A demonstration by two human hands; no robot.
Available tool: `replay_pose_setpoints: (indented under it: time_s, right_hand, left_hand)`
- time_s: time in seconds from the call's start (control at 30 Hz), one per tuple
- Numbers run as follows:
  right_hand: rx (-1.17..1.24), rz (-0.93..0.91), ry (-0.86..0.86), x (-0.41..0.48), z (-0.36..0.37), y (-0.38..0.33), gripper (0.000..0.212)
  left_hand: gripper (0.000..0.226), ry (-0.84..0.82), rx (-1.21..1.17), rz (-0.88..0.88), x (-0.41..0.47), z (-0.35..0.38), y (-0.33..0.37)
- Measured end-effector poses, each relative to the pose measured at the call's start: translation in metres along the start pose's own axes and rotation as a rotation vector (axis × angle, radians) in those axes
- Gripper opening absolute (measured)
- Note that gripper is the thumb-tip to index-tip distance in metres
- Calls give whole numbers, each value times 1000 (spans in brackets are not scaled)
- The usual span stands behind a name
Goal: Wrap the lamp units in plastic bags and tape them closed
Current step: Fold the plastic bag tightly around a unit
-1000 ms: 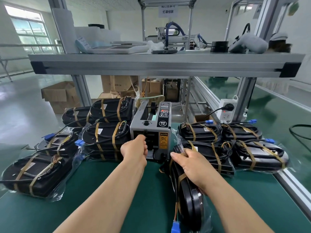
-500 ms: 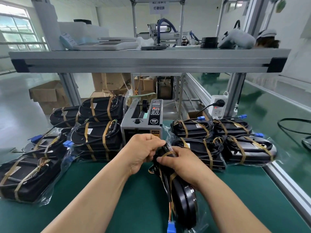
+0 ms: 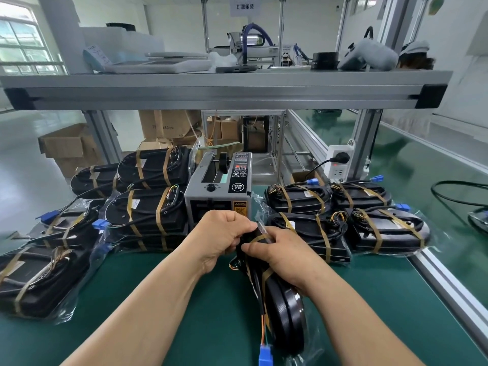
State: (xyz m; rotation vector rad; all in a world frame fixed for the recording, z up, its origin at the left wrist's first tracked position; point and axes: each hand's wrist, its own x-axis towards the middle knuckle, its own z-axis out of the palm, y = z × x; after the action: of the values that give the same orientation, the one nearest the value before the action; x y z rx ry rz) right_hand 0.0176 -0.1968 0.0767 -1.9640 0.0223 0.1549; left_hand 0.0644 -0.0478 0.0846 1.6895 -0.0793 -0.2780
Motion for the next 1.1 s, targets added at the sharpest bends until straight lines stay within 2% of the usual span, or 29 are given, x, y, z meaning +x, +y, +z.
replay_pose_setpoints:
  time_s: [0.3, 0.47, 0.8, 1.1]
  right_hand:
    - [-8, -7, 1, 0, 0, -1, 14]
    - [11, -5, -1, -2, 0, -2, 18]
    - [29, 8, -13, -4, 0, -3, 17]
    - [27, 4, -17, -4, 0, -5, 13]
  left_hand:
    - [16, 60, -21, 40, -1, 5, -4]
    - [14, 51, -138, 8, -1, 5, -8]
    - [23, 57, -85, 10, -2, 6, -7]
    - [16, 102, -80, 59, -6, 10, -9]
